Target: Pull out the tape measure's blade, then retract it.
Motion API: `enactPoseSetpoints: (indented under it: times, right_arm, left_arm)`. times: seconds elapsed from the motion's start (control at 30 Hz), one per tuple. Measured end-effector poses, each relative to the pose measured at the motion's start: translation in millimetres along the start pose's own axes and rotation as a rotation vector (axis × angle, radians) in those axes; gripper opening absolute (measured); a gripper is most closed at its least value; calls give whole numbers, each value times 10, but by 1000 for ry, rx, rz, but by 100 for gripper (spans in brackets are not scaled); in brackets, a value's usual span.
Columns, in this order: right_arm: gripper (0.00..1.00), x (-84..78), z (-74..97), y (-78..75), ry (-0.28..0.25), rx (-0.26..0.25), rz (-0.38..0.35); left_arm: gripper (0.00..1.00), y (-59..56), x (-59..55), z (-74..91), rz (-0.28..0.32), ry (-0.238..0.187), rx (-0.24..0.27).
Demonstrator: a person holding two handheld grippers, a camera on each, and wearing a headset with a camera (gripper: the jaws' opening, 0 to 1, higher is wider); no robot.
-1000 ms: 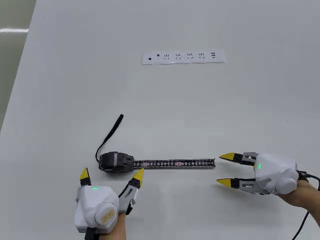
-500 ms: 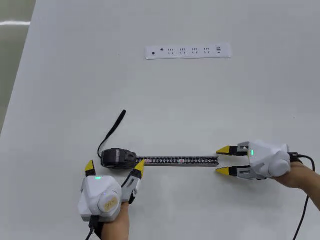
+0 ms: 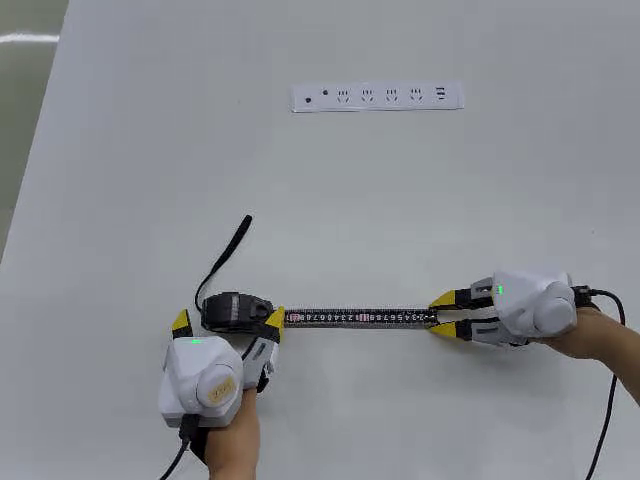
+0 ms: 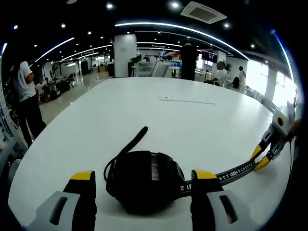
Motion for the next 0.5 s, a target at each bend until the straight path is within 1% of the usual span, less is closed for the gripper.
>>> enactPoseSetpoints:
  times: [0.17,0.2,0.37,0.43,0.5]
  right_arm:
    - [13,11,3,9,7,1,12]
    - [13,6,0,6,19,-1,35]
    - [13,2,0,-1,21,0,32]
    - [13,16,3,3,25,-3,36]
    - [13,21,6,5,27,-3,37]
  left_arm:
    - [75,1,2,-21,1,4,6]
    - [74,6,0,-38,-2,9,14]
    - [73,23,-12,-60,1,14,21]
    - [72,15,-24,-62,-16,16,22]
    - [72,7,-43,-69,-19,25,21]
Point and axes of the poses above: the centre of the closed fingertips' face, and the gripper's own axes: z roughly backward along the fingers, y roughly to its left, x roughly out of its top, the point moved 7 cm from there along z, roughly backward along the fingers, and after that the axes turned 15 degrees about x, right-handed, at the moved point
